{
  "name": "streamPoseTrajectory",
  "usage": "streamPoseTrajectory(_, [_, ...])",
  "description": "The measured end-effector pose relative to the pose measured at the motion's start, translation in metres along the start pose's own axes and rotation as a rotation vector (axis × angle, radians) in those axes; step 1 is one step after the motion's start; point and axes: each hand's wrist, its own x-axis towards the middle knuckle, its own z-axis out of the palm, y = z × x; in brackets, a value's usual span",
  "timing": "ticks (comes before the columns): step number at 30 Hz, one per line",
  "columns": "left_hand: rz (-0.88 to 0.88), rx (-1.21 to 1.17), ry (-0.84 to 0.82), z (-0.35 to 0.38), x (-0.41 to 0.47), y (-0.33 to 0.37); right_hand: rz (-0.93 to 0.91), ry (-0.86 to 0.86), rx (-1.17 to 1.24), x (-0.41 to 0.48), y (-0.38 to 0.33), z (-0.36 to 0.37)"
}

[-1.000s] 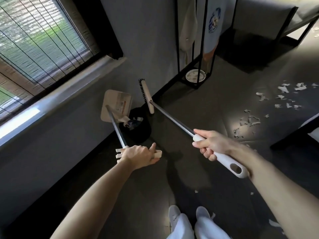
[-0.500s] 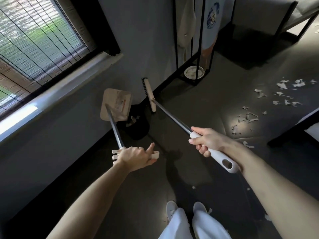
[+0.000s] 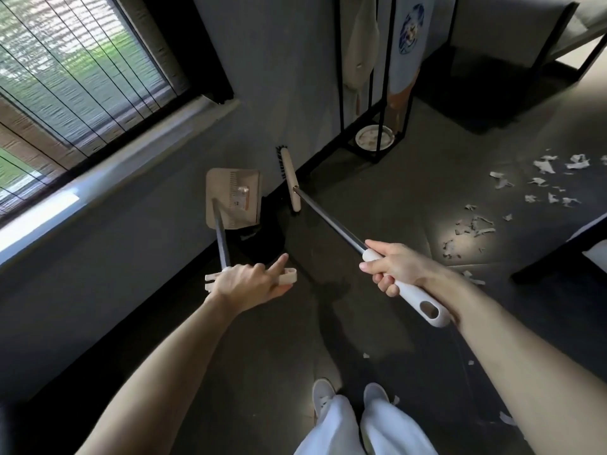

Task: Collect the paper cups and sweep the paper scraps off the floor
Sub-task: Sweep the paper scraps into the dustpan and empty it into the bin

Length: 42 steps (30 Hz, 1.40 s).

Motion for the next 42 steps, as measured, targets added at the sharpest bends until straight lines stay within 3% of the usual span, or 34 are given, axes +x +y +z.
streamPoseTrajectory(5, [-0.26,-0.193,0.134,-0.07,-0.012,-0.014,-0.01,-0.006,0.042,0.002,-0.004,0.008])
streamPoseTrajectory(8, [-0.436,-0.426,0.379,-0.133,-0.021,-0.034,-0.031,-0.011,0.034,-0.003,-0.006,0.017])
streamPoseTrajectory(11, [-0.494,-0.717,0.683,-0.187,-0.04,-0.065,-0.037,-0.007,0.064,-0.016,0.0,0.024])
streamPoseTrajectory(14, [-0.505,-0.995,0.799,-0.196,-0.066,-0.087,-0.042,0.019,0.071,-0.035,0.017,0.028])
streamPoseTrajectory(20, [-0.472,-1.106,0.598,-0.101,-0.085,-0.049,-0.034,0.14,0.127,-0.093,0.089,0.055])
streamPoseTrajectory(25, [-0.275,-1.155,0.317,-0.045,-0.091,0.044,0.027,0.27,0.221,-0.151,0.158,0.065])
streamPoseTrajectory(34, [0.158,-1.201,0.048,-0.05,-0.103,0.231,0.146,0.558,0.409,-0.267,0.289,0.041])
streamPoseTrajectory(42, [0.502,-1.111,-0.078,-0.093,-0.138,0.42,0.108,0.731,0.76,-0.374,0.419,-0.007])
